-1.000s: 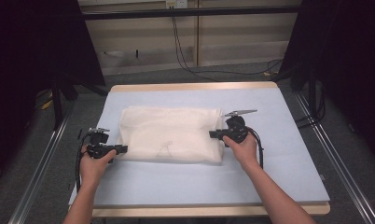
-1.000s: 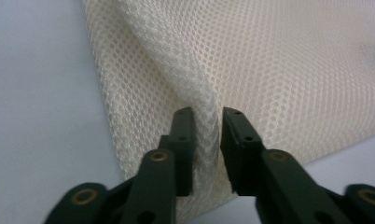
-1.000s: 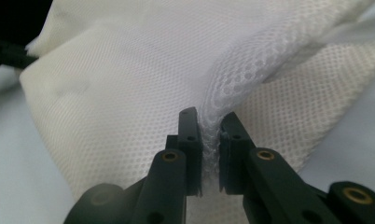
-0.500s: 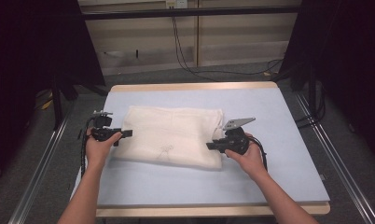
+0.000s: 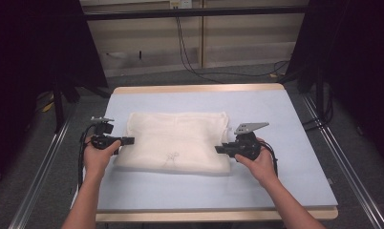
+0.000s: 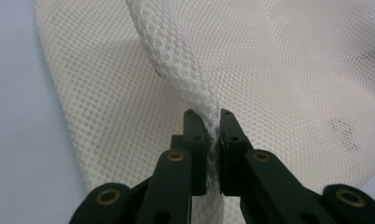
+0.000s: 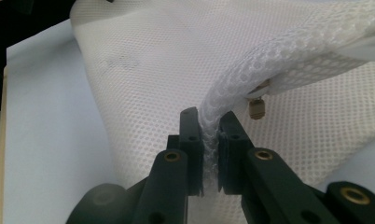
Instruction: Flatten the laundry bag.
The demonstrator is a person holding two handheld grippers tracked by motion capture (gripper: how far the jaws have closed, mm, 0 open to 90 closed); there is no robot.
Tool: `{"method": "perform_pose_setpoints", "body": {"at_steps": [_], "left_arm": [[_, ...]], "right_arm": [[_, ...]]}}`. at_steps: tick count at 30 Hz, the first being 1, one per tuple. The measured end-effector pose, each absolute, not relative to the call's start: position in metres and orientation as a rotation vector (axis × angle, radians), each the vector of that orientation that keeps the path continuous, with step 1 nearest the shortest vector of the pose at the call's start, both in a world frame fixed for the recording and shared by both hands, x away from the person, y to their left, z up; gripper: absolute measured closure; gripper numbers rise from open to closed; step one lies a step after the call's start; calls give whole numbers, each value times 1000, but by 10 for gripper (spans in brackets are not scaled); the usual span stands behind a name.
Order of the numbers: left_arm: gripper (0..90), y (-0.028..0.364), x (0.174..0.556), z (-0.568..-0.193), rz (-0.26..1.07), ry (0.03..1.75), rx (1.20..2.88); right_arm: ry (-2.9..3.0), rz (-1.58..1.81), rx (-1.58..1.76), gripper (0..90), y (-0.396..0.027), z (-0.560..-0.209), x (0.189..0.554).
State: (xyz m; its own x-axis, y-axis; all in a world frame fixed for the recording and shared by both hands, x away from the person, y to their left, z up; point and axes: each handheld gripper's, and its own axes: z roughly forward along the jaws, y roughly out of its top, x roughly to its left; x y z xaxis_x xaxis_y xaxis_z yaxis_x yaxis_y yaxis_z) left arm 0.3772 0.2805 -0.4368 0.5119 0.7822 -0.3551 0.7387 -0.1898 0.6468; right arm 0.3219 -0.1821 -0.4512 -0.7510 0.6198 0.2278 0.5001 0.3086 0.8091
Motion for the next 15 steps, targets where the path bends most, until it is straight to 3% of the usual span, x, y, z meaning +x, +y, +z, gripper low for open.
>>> {"method": "perform_pose_setpoints", "body": {"at_steps": [9,11,13,15], "left_arm": [[849,292,344,-459,47,1284,1952],[848,292,344,-461,48,1296,1966],[848,289,345,-462,57,1301,2012],[849,286,345,-463,60,1288,2045]], "right_arm": [[2474,1295,1138,813,-187,-467,314],[2474,1260,1202,788,-186,-470,316],[2457,1231,1262,699,-185,-472,319],[2483,1198,1256,768,-183,-474,322]]}}
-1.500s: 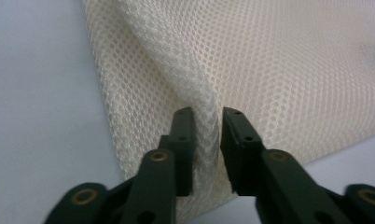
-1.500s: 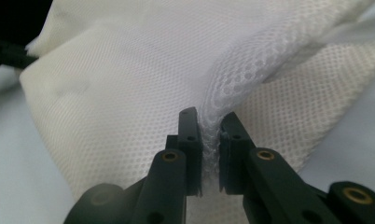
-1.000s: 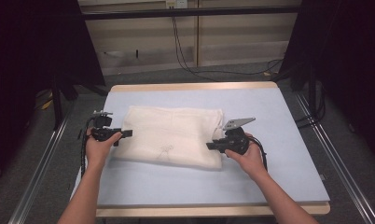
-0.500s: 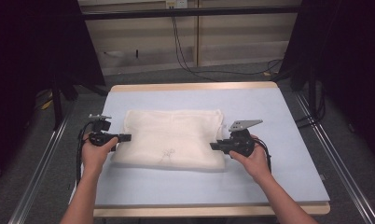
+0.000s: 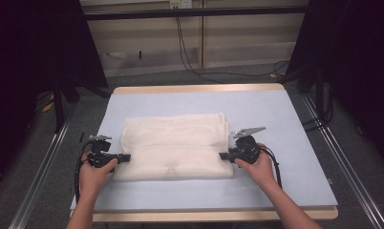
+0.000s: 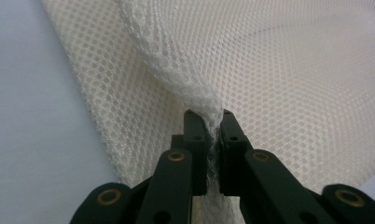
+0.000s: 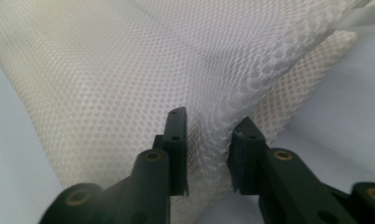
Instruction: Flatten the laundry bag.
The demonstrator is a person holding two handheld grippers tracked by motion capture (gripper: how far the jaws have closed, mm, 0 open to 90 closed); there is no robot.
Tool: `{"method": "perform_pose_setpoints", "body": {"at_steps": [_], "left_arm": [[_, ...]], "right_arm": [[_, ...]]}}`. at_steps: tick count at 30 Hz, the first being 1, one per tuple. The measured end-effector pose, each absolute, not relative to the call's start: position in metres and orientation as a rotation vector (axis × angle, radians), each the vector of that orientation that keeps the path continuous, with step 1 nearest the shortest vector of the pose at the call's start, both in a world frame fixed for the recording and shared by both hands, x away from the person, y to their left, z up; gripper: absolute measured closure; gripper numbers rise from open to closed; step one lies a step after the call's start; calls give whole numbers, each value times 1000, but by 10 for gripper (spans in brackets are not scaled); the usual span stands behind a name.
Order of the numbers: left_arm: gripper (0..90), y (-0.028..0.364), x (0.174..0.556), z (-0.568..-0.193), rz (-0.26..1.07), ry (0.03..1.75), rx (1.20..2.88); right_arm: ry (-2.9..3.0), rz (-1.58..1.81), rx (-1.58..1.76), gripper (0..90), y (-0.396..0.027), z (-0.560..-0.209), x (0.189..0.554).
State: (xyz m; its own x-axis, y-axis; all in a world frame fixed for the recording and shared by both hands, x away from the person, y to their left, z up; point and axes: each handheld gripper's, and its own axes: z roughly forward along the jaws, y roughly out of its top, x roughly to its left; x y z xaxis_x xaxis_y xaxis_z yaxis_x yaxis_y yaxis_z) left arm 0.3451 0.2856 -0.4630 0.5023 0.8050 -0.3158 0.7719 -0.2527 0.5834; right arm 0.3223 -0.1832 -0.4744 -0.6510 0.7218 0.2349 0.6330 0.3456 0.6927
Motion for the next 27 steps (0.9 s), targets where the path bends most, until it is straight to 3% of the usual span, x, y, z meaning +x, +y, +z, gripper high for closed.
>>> {"method": "perform_pose_setpoints", "body": {"at_steps": [7,22,25,27], "left_arm": [[850,297,339,-462,50,1304,1966],[828,302,312,-462,45,1313,1934],[763,301,311,-461,78,1351,1963],[694,302,310,-459,87,1362,1966]], "right_arm": [[2456,1250,1174,813,-187,-471,316],[2498,1303,1116,791,-196,-471,287],[2499,1250,1174,680,-192,-476,287],[2462,1224,1218,525,-192,-475,287]]}}
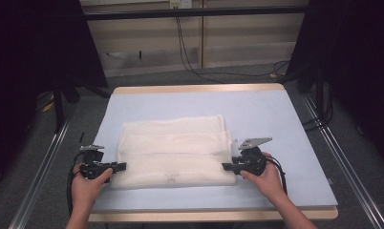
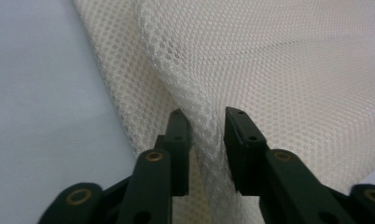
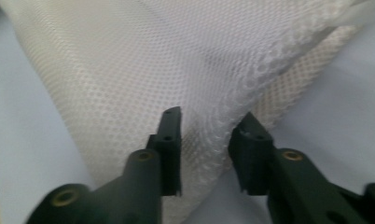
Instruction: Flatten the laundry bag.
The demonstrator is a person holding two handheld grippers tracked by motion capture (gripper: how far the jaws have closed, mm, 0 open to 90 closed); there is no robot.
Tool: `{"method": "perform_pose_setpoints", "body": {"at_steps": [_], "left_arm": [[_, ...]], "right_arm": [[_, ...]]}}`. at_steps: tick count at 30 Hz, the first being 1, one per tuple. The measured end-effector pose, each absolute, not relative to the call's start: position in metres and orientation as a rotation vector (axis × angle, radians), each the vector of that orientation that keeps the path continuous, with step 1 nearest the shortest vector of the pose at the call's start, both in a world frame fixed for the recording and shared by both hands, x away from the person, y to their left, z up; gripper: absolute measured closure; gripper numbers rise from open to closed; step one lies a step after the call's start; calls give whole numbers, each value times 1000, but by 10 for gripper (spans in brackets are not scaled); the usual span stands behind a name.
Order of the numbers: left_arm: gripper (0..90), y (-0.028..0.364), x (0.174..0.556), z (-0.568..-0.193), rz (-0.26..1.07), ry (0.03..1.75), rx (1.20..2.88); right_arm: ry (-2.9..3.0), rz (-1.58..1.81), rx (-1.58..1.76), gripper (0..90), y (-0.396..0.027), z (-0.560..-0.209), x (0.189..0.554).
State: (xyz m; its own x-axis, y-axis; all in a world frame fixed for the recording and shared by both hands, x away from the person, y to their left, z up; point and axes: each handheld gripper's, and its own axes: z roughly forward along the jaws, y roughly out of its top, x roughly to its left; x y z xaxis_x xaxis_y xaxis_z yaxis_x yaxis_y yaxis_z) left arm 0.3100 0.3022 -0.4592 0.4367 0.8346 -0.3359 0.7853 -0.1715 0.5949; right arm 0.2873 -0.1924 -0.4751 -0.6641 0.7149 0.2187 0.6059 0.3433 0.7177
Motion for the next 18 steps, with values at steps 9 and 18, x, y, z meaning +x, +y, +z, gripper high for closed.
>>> {"method": "perform_pose_setpoints", "body": {"at_steps": [9,18], "left_arm": [[558,305,310,-463,76,1404,1987],[842,287,333,-473,-6,1352,1988]], "right_arm": [[2447,1176,1322,426,-192,-481,293],[2485,1196,1307,835,-191,-478,308]]}}
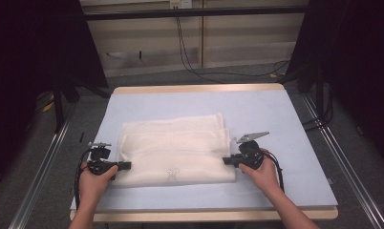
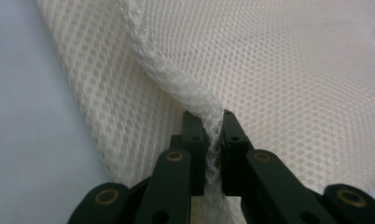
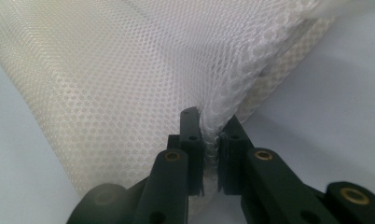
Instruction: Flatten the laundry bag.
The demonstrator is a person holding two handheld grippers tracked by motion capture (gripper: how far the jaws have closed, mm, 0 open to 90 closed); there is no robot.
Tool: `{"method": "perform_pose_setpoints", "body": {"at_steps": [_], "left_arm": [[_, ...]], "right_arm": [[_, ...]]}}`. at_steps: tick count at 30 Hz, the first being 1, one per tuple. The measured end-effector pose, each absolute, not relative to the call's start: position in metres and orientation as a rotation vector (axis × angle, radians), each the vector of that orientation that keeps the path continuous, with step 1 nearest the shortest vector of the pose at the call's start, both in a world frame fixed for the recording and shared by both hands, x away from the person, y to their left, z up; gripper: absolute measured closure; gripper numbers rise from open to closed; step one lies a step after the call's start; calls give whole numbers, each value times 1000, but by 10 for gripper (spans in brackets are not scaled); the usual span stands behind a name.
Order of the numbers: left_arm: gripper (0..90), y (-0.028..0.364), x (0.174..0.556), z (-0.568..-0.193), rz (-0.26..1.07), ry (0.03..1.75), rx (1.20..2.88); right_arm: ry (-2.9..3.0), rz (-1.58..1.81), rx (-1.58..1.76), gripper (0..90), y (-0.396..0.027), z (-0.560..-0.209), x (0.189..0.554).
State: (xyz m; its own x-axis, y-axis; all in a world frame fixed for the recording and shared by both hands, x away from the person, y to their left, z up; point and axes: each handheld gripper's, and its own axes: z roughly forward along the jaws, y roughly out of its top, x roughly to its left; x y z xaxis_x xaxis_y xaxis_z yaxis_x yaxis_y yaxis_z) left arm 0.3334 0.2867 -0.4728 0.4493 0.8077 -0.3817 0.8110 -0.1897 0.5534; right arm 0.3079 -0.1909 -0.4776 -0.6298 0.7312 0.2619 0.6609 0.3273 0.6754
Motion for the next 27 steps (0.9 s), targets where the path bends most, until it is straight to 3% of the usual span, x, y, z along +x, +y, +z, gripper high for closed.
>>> {"method": "perform_pose_setpoints", "body": {"at_steps": [9,16,18,24,27], "left_arm": [[846,265,382,-472,38,1353,1992],[832,260,396,-471,45,1349,1983],[776,261,395,-471,35,1357,1928],[491,265,412,-468,89,1385,1819],[494,263,423,-465,96,1377,1820]], "right_arm": [[2370,1154,1353,847,-201,-474,344],[2335,1147,1345,834,-207,-469,369],[2335,1140,1316,833,-205,-468,367],[2351,1149,1297,835,-206,-472,365],[2354,1142,1286,836,-205,-473,365]]}}
